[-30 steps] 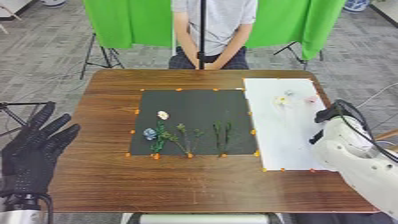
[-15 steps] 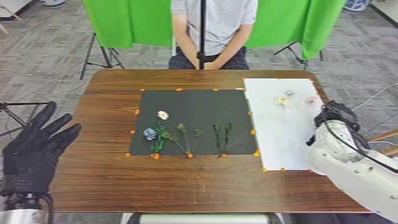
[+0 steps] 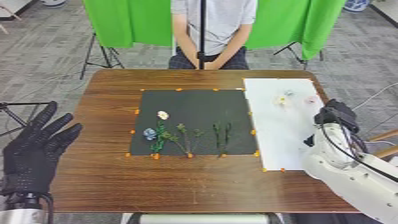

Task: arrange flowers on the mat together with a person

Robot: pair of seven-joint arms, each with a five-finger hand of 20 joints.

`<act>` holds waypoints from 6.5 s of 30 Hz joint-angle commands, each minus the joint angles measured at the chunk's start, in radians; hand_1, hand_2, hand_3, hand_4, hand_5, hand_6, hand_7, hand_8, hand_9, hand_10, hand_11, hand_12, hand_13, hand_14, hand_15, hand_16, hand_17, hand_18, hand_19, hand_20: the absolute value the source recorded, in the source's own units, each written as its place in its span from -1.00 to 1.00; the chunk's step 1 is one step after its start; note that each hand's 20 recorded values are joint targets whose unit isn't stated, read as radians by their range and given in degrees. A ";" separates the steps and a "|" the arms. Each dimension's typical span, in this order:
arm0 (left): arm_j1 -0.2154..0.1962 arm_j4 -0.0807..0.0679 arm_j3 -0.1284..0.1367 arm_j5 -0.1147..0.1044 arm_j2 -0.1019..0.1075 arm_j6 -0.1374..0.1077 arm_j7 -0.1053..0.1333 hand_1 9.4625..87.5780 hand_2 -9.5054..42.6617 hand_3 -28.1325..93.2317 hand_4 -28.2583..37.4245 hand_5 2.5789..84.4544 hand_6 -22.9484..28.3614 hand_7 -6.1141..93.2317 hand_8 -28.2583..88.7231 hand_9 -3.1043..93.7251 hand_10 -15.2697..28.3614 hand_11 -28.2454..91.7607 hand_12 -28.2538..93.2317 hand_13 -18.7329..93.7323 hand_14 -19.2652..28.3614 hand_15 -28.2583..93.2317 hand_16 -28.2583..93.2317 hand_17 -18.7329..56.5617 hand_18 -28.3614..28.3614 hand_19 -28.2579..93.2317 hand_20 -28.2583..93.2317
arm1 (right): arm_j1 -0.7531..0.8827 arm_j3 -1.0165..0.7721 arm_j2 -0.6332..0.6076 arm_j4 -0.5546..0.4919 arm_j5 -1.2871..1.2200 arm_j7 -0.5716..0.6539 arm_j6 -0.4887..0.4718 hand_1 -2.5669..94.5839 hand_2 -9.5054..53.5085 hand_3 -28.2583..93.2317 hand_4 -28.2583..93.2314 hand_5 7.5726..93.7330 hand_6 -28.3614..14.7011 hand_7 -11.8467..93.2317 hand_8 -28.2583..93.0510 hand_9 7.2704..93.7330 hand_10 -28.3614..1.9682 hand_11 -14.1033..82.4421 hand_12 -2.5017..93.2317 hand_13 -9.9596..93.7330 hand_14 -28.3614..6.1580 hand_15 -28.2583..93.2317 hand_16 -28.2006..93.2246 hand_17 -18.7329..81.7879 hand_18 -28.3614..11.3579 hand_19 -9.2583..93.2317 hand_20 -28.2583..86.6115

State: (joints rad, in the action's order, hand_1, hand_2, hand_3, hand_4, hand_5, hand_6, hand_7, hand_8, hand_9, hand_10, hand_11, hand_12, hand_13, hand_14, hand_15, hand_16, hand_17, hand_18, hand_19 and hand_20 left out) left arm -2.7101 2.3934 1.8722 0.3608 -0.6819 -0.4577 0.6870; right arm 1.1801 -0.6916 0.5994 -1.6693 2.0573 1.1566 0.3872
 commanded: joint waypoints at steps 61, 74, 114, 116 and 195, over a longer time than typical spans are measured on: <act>0.121 -0.034 0.010 0.087 -0.038 0.066 -0.129 -0.72 -0.37 0.72 -0.95 -0.30 0.08 -0.67 -0.66 -0.29 0.40 -0.23 -0.35 -0.25 0.75 0.20 -0.64 -0.68 0.71 0.22 -0.20 | -0.678 0.814 0.604 0.042 -0.137 -0.299 -0.145 0.19 -1.00 0.52 -1.00 0.66 0.51 -0.45 -0.57 0.94 0.40 -0.43 -0.22 0.73 0.40 0.28 -0.11 -0.08 -0.40 0.68 -0.36; 0.098 -0.033 0.008 0.049 0.002 0.045 -0.089 -0.72 -0.37 0.72 -0.95 -0.30 0.08 -0.68 -0.66 -0.29 0.40 -0.23 -0.35 -0.25 0.75 0.20 -0.64 -0.68 0.72 0.22 -0.20 | -0.694 0.834 0.610 0.037 -0.086 -0.253 -0.200 0.06 -1.00 0.54 -1.00 0.57 0.47 -0.48 -0.59 0.81 0.27 -0.11 -0.36 0.67 0.30 0.49 -0.22 -0.14 -0.49 0.66 -0.33; -0.068 -0.045 0.043 -0.053 0.006 0.020 0.006 -0.79 -0.36 0.71 -1.00 -0.30 0.07 -0.68 -0.66 -0.31 0.36 -0.25 -0.35 -0.27 0.72 0.15 -0.63 -0.71 0.69 0.12 -0.26 | 0.308 -0.453 0.220 -0.455 -1.008 -0.708 0.003 -0.41 -0.72 0.64 -0.91 0.15 0.28 -0.54 -0.73 0.25 -0.32 -0.36 -0.65 0.22 -0.46 0.32 -0.37 -0.33 -0.93 0.49 -0.33; -0.081 -0.047 0.045 -0.061 0.021 0.024 0.028 -0.79 -0.37 0.71 -1.00 -0.30 0.06 -0.69 -0.66 -0.32 0.35 -0.26 -0.35 -0.28 0.71 0.14 -0.63 -0.71 0.69 0.12 -0.27 | 0.367 -0.511 0.209 -0.455 -1.069 -0.787 -0.030 -0.42 -0.72 0.65 -0.92 0.10 0.28 -0.54 -0.73 0.20 -0.32 -0.37 -0.64 0.18 -0.47 0.31 -0.38 -0.36 -0.95 0.44 -0.33; -0.034 -0.042 0.012 -0.017 -0.026 0.032 -0.013 -0.90 -0.30 0.68 -1.00 -0.33 0.04 -0.69 -0.66 -0.29 0.39 -0.25 -0.34 -0.27 0.76 0.21 -0.63 -0.71 0.70 0.18 -0.19 | 0.532 -0.595 0.196 -0.434 -1.285 -1.037 -0.023 -0.47 -0.62 0.70 -0.95 0.02 0.34 -0.52 -0.74 0.04 -0.20 -0.43 -0.65 0.02 -0.47 0.22 -0.35 -0.49 -0.87 0.19 -0.25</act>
State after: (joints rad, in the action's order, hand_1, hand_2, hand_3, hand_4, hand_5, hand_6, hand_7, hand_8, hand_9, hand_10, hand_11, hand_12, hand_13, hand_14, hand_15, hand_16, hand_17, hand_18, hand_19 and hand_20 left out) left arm -2.7429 2.3511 1.8881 0.3385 -0.7018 -0.4359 0.6878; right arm 1.7053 -1.2814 0.7956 -2.0977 0.7565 0.1142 0.3614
